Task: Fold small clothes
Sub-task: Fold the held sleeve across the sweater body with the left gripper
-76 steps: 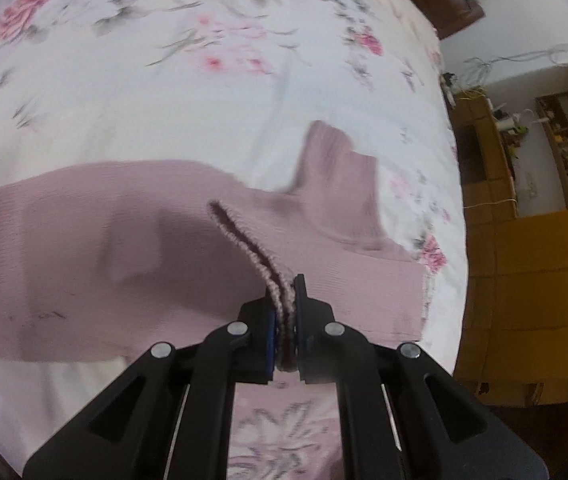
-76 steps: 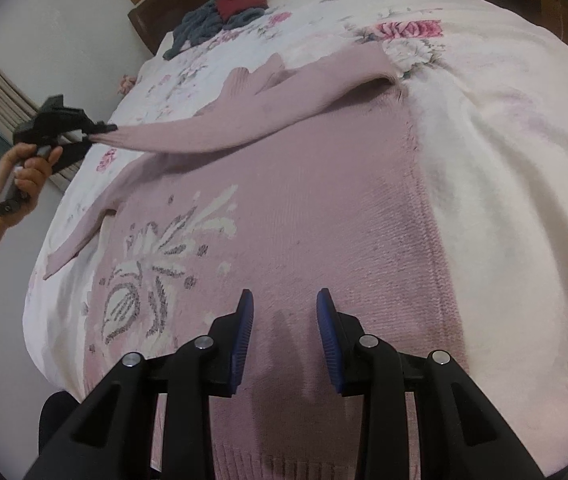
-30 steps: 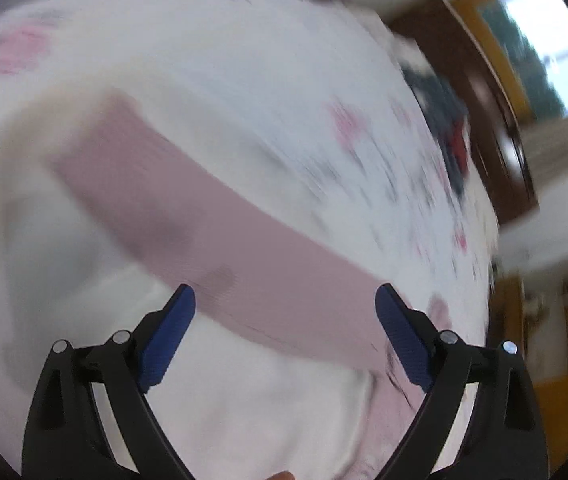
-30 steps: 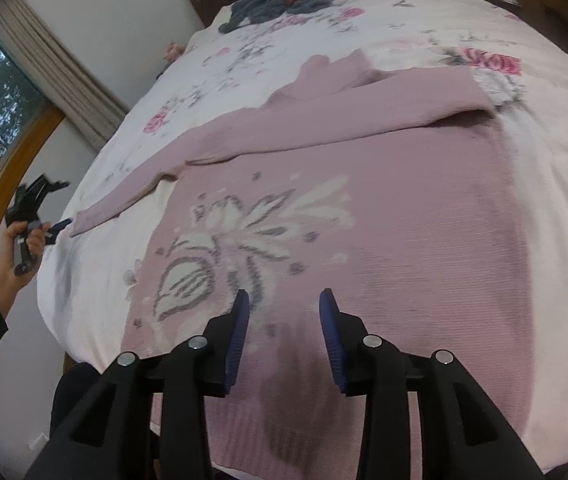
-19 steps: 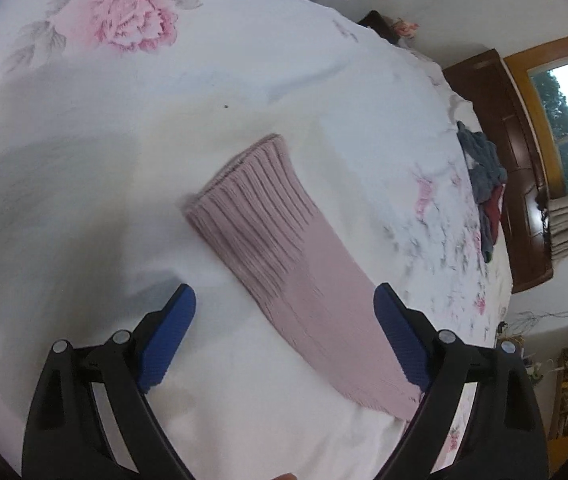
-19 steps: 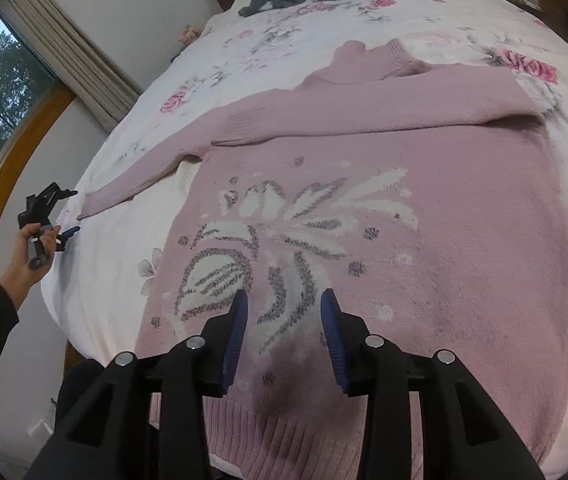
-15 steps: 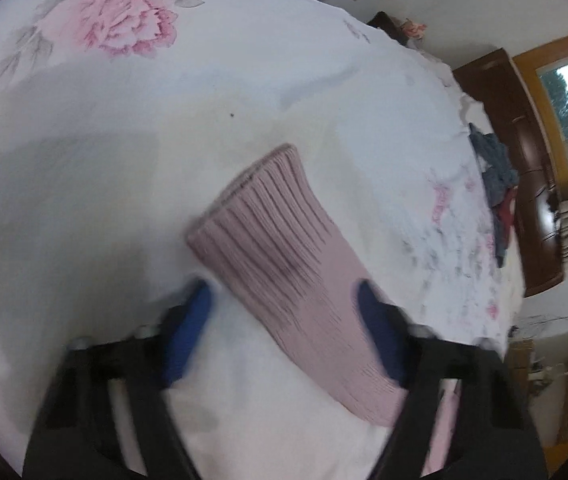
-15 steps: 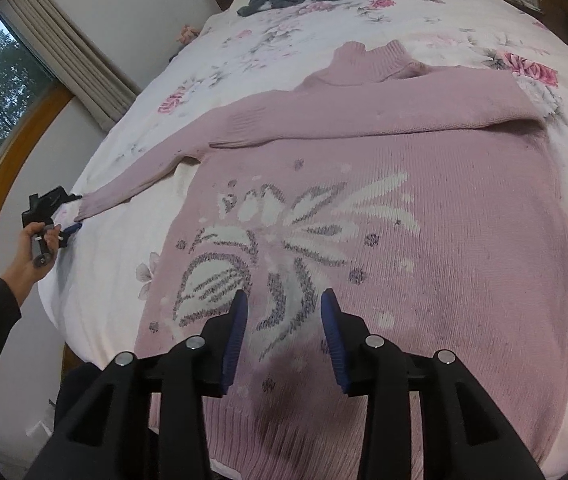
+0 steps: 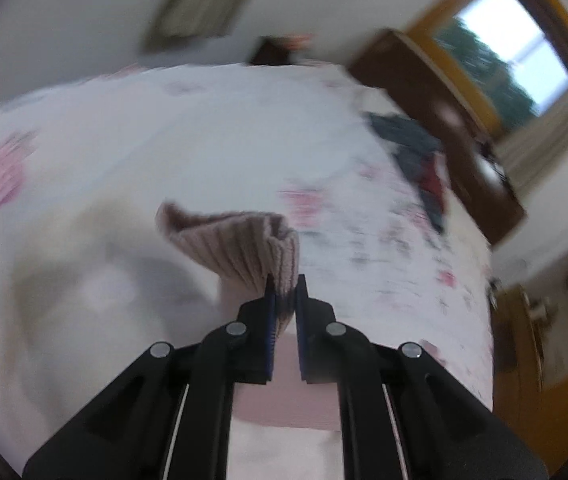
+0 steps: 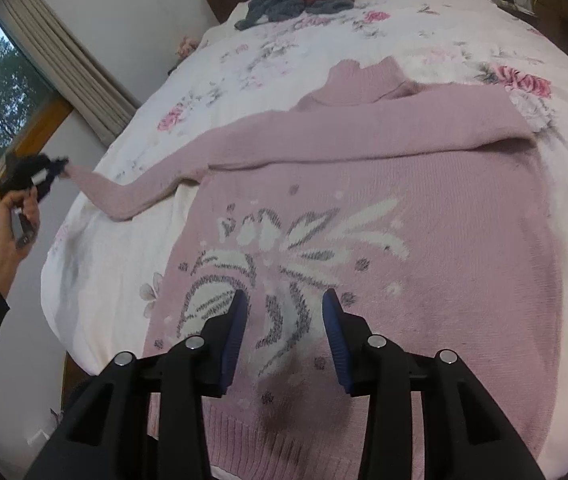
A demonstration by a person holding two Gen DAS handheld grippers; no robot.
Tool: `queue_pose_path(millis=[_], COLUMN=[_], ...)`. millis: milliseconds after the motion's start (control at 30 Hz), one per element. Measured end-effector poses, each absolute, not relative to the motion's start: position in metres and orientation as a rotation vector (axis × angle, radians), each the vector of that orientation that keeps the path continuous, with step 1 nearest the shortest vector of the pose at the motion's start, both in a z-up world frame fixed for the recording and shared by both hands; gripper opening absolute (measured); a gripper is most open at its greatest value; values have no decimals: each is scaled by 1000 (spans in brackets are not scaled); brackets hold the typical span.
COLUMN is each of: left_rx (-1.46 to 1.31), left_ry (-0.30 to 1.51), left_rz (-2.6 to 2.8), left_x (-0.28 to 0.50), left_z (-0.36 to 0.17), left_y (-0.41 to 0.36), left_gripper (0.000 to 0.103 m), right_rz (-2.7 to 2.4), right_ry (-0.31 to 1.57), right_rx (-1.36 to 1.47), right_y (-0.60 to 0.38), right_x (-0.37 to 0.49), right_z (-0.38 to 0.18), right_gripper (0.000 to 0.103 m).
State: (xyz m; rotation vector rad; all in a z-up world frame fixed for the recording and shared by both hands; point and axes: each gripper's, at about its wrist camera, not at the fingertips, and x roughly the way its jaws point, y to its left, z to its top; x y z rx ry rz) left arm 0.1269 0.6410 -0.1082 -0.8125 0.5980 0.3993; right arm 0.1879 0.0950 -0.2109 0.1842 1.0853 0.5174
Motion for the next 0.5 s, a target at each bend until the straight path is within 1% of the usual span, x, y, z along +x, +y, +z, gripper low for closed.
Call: queue_pose_path(millis=[100,200,300,400,500], left_rx=[-718,-665,-654,-650,-636], left_ry=[625,671,705,764,820], left_rz=[296,211,127,58,21], left_x=[171,209,241,271,298], left_z=[-92,-99,-118,-154,-188], left_y=[583,529,475,420,382], left_gripper=[6,6,6,6,6], right_rz=[501,479,458,435,415], right_ry=[1072,1069,1068,1078,1100], right_rx=[195,197,196,192,197], right_y=[83,72,60,48,39], right_x=[187,185,184,187,192], right_z=[-205,-204,-205,-210,-218], right_gripper=[40,40,40,40,40])
